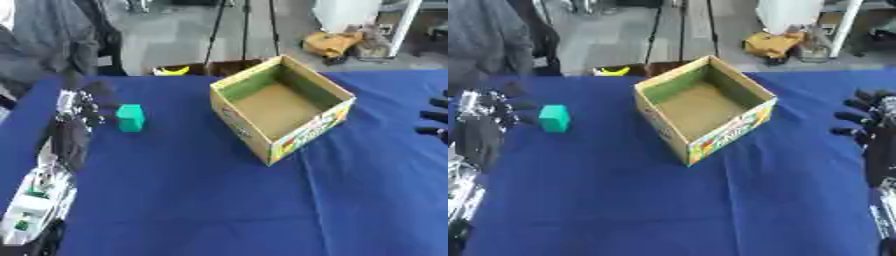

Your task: Pick up objects on the table and place them in the box.

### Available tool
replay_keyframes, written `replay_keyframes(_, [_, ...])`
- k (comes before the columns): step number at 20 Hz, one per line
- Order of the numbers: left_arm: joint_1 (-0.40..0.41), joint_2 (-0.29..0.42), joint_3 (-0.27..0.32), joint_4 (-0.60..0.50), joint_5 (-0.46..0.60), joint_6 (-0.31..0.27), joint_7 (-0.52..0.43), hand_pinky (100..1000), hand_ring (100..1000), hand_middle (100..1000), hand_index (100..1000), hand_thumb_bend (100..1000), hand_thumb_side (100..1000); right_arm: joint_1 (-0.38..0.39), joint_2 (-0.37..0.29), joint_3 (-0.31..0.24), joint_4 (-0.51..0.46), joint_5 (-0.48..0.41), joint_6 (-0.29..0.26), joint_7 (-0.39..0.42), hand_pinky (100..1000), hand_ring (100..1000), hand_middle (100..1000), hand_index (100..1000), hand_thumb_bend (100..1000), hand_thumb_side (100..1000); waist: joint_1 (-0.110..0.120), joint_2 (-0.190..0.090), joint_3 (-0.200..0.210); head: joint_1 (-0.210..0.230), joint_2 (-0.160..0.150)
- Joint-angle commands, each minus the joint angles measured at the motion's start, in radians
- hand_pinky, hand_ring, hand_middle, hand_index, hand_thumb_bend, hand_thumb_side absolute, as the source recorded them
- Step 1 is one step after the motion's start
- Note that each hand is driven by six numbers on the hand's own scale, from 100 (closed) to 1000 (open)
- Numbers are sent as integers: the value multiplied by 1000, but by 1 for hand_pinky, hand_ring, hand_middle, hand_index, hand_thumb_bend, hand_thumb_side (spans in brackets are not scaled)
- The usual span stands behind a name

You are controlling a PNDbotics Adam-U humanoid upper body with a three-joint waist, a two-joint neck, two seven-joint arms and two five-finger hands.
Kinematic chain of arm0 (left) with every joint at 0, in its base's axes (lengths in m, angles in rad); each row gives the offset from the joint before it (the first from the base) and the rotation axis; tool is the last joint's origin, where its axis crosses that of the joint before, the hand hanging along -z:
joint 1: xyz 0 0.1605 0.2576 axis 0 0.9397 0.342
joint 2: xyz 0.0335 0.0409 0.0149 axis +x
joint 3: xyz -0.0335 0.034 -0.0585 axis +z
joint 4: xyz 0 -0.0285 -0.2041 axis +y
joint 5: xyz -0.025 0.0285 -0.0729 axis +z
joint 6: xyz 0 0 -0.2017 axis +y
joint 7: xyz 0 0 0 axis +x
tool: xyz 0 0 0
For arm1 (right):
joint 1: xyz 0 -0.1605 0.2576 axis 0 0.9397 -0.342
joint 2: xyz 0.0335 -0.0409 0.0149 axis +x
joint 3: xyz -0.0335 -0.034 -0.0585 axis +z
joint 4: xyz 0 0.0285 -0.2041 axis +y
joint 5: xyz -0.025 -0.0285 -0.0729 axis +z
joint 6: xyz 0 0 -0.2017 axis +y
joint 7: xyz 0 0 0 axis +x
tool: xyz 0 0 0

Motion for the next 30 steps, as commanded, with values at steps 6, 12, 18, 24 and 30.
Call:
replay_keyframes(6, [-143,205,-45,128,-124,63,-112,666,752,784,861,491,526,-13,-32,2,-20,0,1,7,582,720,749,866,100,1000,7,-21,-12,6,-11])
replay_keyframes(12, [-283,353,-173,275,-215,150,-203,721,773,777,832,483,430,-16,-40,12,-17,3,4,16,582,720,749,866,100,1000,21,-21,-34,14,-15])
replay_keyframes(18, [-380,475,-277,429,-310,152,-298,747,776,768,818,468,357,-23,-44,28,-13,8,9,33,581,720,749,867,100,1000,35,-19,-75,44,-20])
replay_keyframes(24, [-441,471,-296,582,-404,84,-356,754,772,759,809,448,331,-29,-49,39,-9,12,12,45,581,721,749,867,100,1000,48,-19,-95,57,-22])
replay_keyframes(30, [-465,439,-292,741,-502,-12,-282,780,788,762,810,458,294,-37,-58,48,-7,15,13,57,581,721,749,867,100,1000,66,-8,-126,71,-36])
